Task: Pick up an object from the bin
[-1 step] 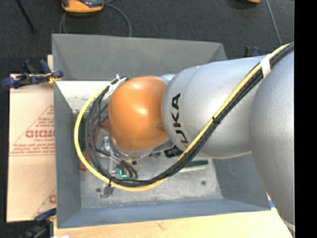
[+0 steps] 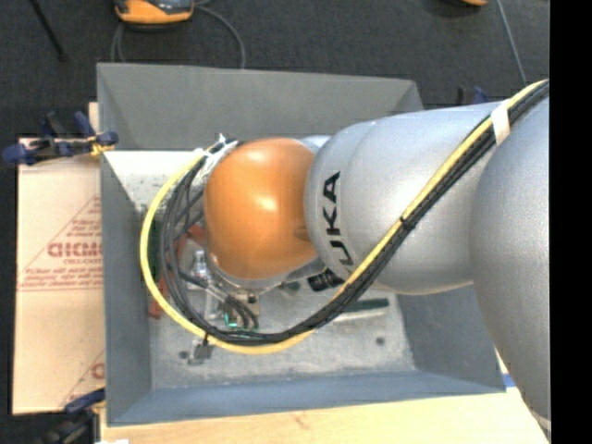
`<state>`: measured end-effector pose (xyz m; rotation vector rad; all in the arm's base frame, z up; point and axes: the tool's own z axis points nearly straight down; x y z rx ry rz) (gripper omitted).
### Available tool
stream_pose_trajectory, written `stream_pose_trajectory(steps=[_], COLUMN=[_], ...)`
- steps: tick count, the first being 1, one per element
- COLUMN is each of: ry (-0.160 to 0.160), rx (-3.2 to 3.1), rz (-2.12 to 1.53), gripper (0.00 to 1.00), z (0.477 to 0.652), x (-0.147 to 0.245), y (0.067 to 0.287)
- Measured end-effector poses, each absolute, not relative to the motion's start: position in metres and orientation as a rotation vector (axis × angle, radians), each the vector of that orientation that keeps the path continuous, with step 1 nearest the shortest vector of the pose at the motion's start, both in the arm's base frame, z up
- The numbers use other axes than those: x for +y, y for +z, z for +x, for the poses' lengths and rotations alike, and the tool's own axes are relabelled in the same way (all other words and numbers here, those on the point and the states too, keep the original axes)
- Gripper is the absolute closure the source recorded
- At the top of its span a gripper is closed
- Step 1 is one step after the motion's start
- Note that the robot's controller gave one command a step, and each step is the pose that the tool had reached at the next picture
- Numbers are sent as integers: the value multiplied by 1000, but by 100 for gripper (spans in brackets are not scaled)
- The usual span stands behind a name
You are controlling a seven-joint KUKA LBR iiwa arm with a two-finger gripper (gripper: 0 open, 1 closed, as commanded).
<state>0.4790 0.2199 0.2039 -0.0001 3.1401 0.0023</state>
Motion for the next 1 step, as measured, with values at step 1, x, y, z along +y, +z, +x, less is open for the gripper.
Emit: stream_pose_trajectory(steps=[1], ry=[5], rx=[3136], rz=[67], gripper=[0], z=[506], x=[182], y=[160])
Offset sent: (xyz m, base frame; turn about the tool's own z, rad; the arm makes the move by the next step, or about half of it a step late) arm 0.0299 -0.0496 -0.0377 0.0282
